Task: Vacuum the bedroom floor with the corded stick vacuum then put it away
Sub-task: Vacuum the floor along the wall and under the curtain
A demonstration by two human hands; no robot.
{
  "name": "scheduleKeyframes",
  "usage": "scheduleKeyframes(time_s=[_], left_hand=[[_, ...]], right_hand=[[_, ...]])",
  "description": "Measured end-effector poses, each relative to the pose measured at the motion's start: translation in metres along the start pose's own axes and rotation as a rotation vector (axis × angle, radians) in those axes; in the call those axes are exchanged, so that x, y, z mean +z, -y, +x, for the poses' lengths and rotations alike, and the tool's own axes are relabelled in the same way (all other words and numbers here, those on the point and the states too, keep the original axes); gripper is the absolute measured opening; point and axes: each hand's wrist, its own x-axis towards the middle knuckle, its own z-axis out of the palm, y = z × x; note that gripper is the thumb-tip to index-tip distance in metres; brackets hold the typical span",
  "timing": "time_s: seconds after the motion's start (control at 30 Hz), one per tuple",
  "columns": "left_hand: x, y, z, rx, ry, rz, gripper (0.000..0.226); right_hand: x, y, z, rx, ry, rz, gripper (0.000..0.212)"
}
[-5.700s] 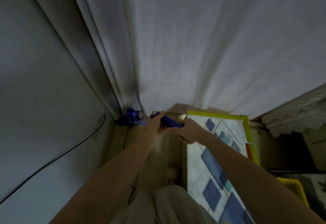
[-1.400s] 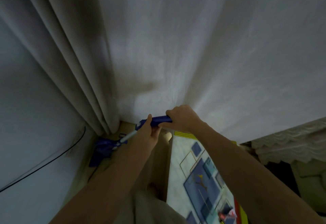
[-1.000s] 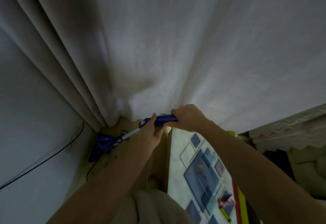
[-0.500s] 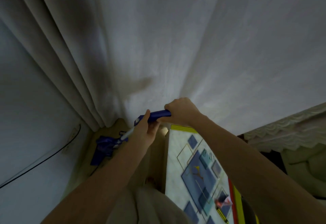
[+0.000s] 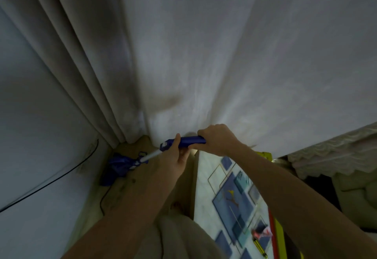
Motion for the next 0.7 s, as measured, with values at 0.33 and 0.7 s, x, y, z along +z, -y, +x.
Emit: scheduleKeyframes(time_s=[0.33,0.7], left_hand=[[-0.032,0.042,-0.043,0.049,0.143,-0.091,0.026],[-0.09,0.017,-0.066,0.086,0.05,-0.155,0.018]], right_hand=[[-0.015,0.041,-0.073,0.125,0.025,-0.053,0.05],[-0.013,0.115,-0.073,0.073,0.02,0.03,0.032]])
